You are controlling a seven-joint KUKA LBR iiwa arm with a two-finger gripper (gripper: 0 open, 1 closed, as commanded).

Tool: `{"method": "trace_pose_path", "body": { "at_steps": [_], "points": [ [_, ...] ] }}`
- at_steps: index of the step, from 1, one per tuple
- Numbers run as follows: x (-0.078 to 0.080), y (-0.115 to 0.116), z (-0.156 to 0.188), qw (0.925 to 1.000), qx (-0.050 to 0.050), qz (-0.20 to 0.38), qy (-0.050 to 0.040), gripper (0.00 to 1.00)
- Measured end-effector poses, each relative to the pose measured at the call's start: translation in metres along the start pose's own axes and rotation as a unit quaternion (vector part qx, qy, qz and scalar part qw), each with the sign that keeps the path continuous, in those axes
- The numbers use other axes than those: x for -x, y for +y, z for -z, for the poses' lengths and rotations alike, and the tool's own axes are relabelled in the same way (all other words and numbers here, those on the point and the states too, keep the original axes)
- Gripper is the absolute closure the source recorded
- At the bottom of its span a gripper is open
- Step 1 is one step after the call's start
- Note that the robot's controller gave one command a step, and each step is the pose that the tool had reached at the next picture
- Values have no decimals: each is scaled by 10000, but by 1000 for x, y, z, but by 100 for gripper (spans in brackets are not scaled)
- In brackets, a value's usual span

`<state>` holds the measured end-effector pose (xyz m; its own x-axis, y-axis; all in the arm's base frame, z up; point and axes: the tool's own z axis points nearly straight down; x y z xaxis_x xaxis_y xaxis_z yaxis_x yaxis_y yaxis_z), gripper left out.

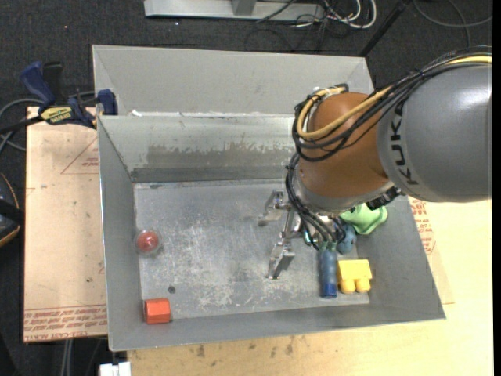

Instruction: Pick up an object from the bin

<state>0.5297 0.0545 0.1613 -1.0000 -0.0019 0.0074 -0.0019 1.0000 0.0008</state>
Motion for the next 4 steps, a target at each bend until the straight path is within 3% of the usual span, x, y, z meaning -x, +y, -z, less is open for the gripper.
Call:
{"method": "trace_pose_path", "body": {
  "at_steps": [1, 2, 3, 4],
  "points": [
    [-40, 52, -84, 9835, -15, 1803, -148, 0],
    [-43, -14, -60, 9832, -22, 1822, -62, 0],
    [-22, -110, -62, 9610, -25, 2766, -42, 0],
    [56, -161, -87, 9300, -7, 3676, -52, 0]
  ]
}}
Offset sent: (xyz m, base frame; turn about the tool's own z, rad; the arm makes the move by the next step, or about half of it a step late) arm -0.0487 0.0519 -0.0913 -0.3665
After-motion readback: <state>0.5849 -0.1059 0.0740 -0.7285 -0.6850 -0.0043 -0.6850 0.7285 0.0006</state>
